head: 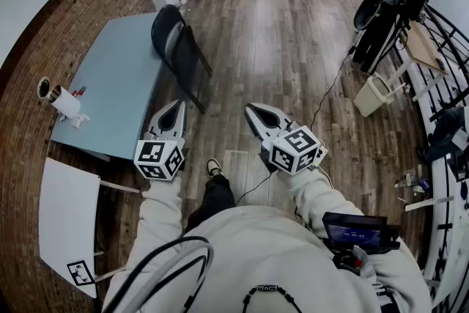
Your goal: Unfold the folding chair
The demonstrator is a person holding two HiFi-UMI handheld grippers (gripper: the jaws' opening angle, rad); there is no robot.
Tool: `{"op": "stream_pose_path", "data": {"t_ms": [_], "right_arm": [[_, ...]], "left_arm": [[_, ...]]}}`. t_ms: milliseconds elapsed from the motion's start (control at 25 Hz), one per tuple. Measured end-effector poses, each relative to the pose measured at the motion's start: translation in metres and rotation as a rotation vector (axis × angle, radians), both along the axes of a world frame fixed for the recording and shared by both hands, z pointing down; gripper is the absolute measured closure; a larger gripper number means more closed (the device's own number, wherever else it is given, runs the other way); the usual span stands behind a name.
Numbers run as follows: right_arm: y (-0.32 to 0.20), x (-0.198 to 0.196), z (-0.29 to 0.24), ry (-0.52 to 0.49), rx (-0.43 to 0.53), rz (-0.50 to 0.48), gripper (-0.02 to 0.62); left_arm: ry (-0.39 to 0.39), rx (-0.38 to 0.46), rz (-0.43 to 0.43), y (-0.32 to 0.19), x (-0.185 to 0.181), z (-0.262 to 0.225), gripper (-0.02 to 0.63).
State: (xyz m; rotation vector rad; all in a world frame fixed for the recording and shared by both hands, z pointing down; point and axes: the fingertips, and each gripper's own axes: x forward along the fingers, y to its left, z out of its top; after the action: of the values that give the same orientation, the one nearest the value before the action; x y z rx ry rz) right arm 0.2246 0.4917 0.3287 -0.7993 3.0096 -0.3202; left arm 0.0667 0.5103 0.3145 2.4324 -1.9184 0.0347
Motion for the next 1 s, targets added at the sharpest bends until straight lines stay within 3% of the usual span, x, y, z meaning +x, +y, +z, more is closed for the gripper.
{"op": "stream_pose_path", "data": {"t_ms": [360,480,720,1000], "right_arm": [[-0.129,-0.097,0.026,0.052,0.047,-0.030,0.588],[-0.203,-0.150,0.036,0.076,0.049,-0.029,0.588],[-0.369,-0.265,0.038,0.040,-0.038,0.029,0.588],[-0.480,-0.370,0.010,0.060,-0.005,0.040,0.588]], "left_arm": [[-0.003,0.066,0.037,-0.134,-0.095,0.017,0.603],[0.006,0.073,0.045,-0.207,-0.145,0.025,0.603],[0.028,0.056,0.001,-0.357,-0.274,0.023,0.603],[0.045,0.026,0.044,-0.480,-0.353,0.016,0.603]]}}
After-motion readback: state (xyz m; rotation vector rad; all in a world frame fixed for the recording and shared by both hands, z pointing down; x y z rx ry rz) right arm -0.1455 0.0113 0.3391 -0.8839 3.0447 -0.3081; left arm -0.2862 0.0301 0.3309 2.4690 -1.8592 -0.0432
